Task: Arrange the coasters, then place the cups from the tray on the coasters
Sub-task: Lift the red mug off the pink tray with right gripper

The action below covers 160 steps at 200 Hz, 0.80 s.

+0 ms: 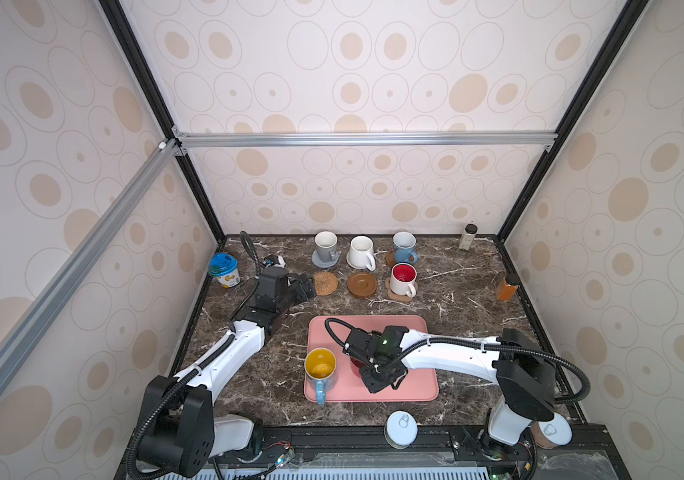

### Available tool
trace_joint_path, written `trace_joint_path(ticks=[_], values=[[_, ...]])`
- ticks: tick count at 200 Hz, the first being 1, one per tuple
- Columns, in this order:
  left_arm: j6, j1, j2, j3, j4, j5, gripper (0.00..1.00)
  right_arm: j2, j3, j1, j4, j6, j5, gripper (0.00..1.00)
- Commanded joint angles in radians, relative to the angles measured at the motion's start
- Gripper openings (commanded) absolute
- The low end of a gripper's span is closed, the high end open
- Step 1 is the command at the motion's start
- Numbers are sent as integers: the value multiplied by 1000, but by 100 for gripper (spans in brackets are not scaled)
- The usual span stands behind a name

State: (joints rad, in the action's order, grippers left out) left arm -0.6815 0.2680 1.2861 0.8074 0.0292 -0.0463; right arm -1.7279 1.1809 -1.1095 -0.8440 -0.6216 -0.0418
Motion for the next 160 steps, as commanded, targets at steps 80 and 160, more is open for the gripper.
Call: trace_joint_path(ticks=[80, 160], values=[[-13, -12, -26, 1, 8, 14, 89, 64, 15, 25, 16, 27, -30, 6], [-11, -12, -26, -1, 11, 11, 89, 80, 29, 63, 7, 55, -29, 5]])
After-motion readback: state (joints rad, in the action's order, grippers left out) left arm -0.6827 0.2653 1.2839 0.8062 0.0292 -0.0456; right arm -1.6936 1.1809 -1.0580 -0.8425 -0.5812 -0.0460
